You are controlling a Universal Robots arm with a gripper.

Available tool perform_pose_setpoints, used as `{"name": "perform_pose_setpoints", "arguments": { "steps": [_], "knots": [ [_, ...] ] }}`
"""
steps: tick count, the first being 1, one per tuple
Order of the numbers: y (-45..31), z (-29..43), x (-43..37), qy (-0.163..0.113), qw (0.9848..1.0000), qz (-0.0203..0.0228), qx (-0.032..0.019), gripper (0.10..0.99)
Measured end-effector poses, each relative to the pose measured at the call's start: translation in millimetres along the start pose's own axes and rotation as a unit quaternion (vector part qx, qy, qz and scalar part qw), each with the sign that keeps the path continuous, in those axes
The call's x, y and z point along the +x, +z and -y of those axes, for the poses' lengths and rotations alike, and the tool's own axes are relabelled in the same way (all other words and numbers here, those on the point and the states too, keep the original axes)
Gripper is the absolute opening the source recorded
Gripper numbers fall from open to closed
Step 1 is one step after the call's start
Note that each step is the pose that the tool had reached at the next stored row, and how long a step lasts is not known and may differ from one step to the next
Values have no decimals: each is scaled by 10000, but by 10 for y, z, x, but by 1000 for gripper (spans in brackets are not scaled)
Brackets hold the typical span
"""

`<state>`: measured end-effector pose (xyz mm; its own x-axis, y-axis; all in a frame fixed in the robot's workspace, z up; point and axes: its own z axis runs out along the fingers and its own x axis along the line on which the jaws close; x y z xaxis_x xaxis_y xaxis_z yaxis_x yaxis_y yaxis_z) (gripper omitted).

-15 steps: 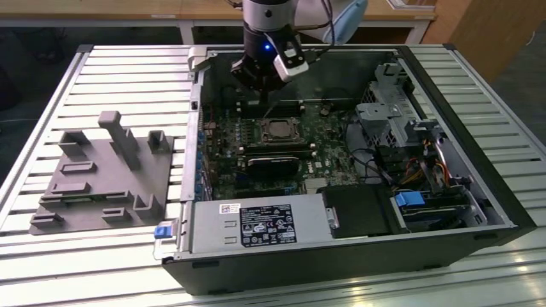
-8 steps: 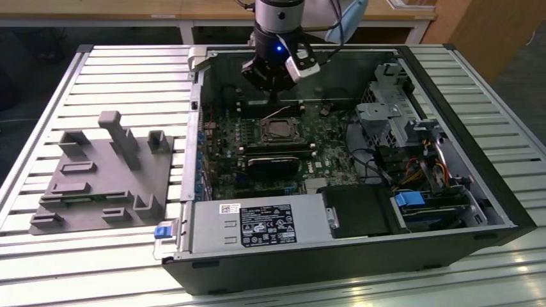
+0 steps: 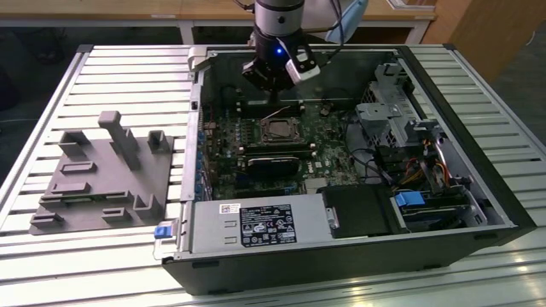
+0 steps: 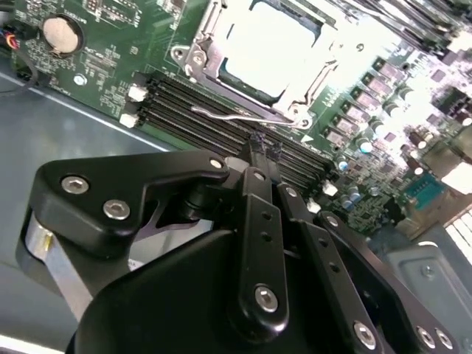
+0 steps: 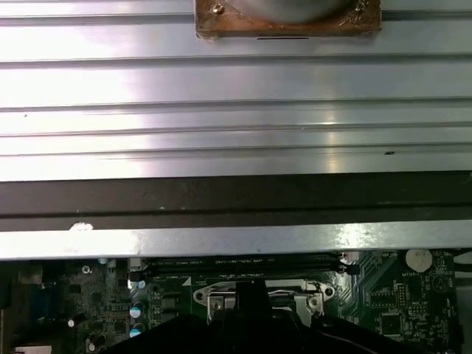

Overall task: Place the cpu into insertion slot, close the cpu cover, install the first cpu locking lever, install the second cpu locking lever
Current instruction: 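Install the first cpu locking lever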

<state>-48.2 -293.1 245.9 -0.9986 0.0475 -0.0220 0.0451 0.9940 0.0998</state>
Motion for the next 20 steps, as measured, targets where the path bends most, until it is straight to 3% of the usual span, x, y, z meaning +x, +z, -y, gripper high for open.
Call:
{"name": "perform_pose_setpoints", "arguments": {
  "steps": [3,17,20],
  "knots": [
    [23,1,-2,-50,10000,64,-6,106],
    [83,6,-24,-92,9999,66,-9,106],
    [91,8,-24,-102,9999,63,-32,106]
  ]
}}
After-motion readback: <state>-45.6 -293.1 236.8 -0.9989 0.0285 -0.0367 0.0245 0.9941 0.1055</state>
